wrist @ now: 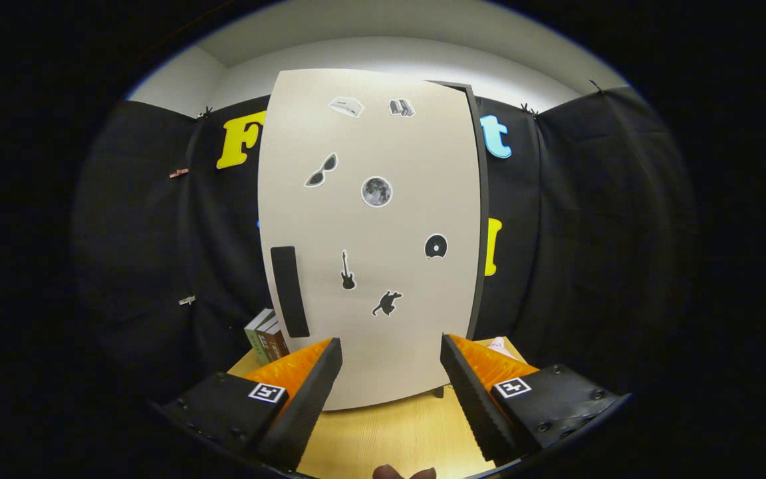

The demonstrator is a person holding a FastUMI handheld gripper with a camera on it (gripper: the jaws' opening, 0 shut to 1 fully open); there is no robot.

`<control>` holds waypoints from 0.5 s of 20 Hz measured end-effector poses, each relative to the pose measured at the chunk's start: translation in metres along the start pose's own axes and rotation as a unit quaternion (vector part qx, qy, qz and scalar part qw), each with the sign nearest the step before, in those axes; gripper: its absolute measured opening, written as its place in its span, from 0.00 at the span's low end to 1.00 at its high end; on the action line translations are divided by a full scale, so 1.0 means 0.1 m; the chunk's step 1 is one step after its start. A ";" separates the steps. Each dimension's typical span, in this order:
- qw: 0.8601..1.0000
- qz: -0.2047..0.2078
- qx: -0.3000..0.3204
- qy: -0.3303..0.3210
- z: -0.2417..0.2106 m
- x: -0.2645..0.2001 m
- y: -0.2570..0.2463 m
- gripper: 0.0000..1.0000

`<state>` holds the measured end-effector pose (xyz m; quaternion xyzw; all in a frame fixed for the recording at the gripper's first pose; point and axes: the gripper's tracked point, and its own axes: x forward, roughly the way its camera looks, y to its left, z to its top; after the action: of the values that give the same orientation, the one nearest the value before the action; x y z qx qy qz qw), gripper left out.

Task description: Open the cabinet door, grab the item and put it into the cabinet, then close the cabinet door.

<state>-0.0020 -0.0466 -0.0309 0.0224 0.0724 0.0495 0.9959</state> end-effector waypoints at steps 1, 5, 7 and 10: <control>1.000 -0.001 0.000 -0.001 0.01 0.00 0.00 0.98; 1.000 -0.002 -0.002 -0.004 0.00 0.00 0.01 0.97; 1.000 -0.002 -0.002 -0.002 -0.01 0.00 0.01 0.97; 1.000 -0.001 -0.002 -0.001 0.00 0.00 0.01 0.97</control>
<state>-0.0022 -0.0454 -0.0312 0.0201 0.0712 0.0485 0.9961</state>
